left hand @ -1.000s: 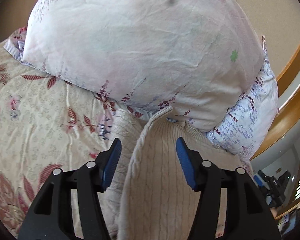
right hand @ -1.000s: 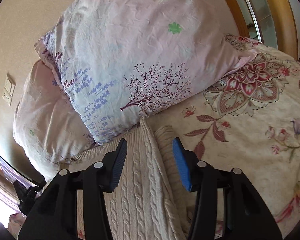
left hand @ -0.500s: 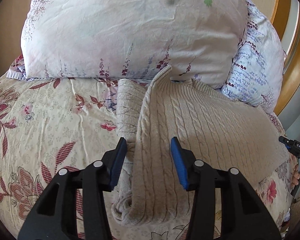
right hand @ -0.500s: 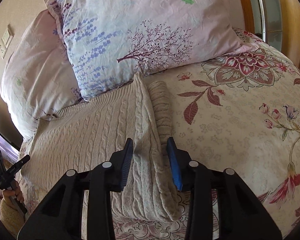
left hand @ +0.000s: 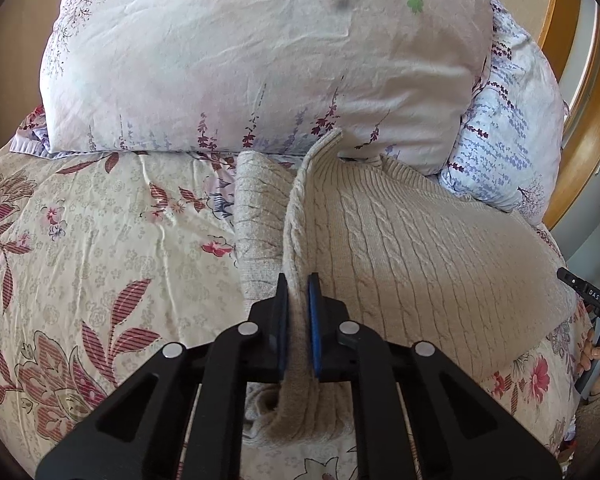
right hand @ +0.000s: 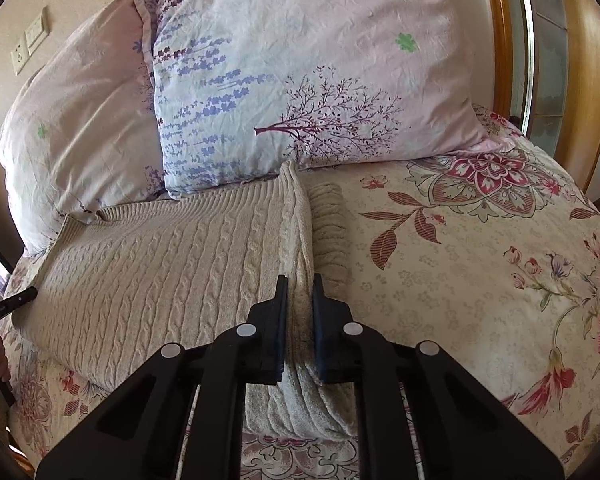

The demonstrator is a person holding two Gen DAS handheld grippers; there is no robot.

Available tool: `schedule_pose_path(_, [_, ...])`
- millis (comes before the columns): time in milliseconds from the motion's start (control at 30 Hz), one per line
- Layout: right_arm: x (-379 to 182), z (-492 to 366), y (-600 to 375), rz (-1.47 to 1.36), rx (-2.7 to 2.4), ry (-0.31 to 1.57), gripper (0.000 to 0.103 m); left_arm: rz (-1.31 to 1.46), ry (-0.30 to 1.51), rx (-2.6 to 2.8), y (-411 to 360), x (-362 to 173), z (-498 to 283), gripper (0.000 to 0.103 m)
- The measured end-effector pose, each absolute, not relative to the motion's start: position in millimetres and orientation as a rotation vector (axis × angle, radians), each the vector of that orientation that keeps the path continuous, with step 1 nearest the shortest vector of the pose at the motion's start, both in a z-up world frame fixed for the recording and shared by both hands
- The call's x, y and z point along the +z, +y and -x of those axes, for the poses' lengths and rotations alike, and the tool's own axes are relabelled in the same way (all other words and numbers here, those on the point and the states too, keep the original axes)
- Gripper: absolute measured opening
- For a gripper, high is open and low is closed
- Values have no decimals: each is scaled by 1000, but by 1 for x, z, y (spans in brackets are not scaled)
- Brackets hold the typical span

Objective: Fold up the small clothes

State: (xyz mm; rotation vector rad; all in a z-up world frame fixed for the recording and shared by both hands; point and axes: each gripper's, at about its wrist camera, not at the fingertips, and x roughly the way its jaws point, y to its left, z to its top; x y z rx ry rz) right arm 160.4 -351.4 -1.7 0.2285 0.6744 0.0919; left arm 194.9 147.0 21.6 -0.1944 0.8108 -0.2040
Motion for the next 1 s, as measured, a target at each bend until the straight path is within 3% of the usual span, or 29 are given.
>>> schedule_pose_path(233, [10,-144,-351,-236,96,639,11,243,803,-264,159,27,-184,7])
schedule_pose_path(767, [-22,-150,-353,-258,24,768,12,250,866,-260,160,11,-190,12])
schedule_pose_path(867, [-14,-151,-351,-259,21,780,19,216,849,-276,153,18,-185,30])
schedule_pose_path(933, [-3,-146,-350,-251,13,740,31,192,802,-275,148,29,-176,59])
schedule_pose_path(1000, [8,-140,-344,-230,36,685,52,137,740,-278,137,42,-167,67])
